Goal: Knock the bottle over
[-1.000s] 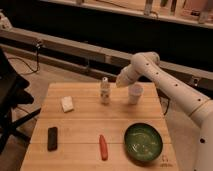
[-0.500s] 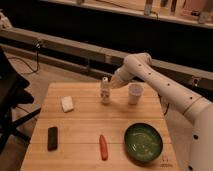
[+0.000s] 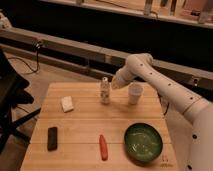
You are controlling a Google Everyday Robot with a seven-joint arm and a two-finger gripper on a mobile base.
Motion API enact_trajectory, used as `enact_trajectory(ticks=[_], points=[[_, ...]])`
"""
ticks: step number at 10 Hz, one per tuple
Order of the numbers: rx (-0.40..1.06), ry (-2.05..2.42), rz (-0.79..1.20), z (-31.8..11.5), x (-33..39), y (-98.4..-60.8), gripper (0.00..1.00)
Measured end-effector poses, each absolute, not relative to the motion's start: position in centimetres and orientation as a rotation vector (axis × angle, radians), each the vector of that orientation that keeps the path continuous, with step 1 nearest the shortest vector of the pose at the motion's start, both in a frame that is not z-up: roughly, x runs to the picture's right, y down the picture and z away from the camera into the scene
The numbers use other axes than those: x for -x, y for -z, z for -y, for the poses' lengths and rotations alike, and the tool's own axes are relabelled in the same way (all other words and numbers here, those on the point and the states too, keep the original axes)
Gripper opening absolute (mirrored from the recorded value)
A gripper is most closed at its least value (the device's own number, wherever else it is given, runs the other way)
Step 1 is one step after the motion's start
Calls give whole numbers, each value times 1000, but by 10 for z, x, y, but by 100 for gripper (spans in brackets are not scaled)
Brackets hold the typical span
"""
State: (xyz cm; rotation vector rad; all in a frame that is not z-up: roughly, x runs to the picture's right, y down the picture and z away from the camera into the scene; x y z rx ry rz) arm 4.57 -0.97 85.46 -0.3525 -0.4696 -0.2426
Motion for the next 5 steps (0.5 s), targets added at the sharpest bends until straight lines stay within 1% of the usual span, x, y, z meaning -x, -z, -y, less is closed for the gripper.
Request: enact_trajectory(ticks=[5], points=[[370, 252, 483, 6, -56, -856, 0]])
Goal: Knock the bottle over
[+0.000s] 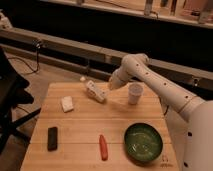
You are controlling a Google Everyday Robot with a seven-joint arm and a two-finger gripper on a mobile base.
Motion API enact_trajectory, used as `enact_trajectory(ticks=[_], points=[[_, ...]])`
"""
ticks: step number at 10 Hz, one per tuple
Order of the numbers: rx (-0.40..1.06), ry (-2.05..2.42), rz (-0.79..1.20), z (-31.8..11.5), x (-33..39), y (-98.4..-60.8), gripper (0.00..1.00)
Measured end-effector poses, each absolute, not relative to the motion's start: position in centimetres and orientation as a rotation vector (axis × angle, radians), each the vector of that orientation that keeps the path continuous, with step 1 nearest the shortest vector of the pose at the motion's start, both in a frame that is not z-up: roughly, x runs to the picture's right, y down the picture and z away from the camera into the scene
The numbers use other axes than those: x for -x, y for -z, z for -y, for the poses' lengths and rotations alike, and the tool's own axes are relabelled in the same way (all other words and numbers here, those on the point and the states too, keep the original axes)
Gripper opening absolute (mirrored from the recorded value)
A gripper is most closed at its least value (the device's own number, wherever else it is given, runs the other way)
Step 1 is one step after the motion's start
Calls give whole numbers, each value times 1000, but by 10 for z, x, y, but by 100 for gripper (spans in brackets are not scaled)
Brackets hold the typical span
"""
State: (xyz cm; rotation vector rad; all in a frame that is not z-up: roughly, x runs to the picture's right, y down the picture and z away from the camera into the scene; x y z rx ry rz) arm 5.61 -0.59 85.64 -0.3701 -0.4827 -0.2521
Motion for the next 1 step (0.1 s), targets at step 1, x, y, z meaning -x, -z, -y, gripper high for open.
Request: enact_trajectory(ticks=[1], points=[[373, 259, 488, 7, -48, -855, 0]])
